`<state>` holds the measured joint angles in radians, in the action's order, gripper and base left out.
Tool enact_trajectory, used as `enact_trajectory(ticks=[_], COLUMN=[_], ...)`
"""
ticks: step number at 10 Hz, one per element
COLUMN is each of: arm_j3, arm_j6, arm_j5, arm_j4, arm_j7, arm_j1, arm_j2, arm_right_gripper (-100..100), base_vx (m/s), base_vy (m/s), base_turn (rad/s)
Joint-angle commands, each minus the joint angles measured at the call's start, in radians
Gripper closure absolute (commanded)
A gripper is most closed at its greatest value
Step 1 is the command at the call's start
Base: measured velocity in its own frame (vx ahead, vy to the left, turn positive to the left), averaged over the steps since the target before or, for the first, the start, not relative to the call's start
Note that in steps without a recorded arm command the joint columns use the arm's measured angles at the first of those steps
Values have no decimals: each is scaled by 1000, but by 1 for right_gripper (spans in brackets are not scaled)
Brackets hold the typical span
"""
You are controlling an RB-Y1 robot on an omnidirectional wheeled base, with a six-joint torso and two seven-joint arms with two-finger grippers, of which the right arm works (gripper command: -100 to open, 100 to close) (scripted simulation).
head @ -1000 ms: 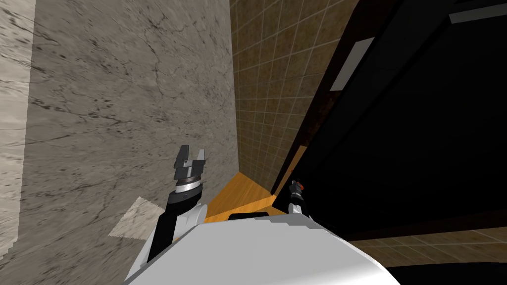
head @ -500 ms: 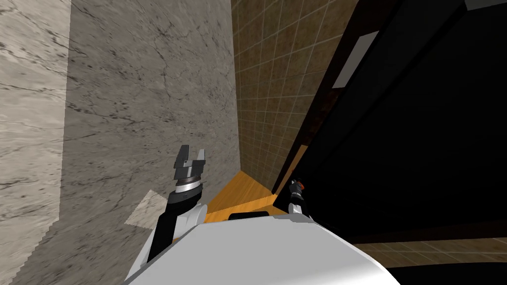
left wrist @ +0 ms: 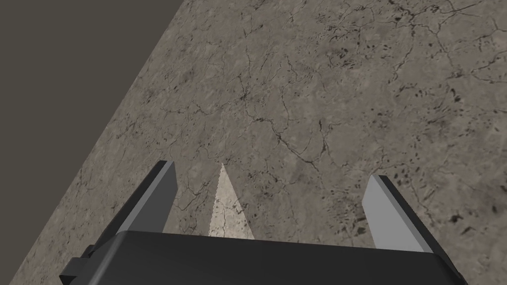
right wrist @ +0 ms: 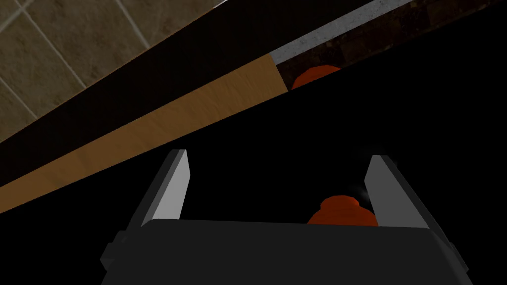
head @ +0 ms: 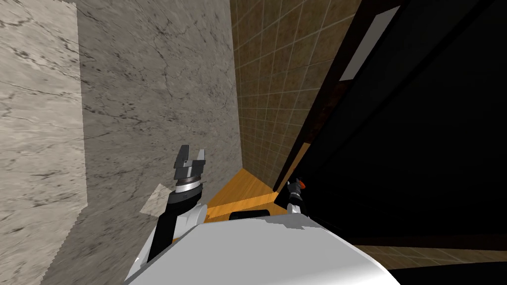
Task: Pull the door open
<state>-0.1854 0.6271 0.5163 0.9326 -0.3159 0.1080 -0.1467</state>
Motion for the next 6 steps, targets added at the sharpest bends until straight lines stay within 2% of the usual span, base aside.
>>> enact_trajectory(ticks=[1,2,5,6], arm_j3=[1,1,34,34], arm_j6=[35,35,67,67], arm_j5=[27,27,75,75], arm_j4=[-24,-24,-13,-13], arm_j7=[-50,-58,-154,-167], arm_j1=[-3,-3,8,8], arm_j2=[-10,-10,-8,-8], arm_right_gripper=[-100,-100,-100,-100], base_vx=[-94,-79,-87,-85], base_vy=[-47,-20,-19,-18], base_turn=[65,47,65,-3])
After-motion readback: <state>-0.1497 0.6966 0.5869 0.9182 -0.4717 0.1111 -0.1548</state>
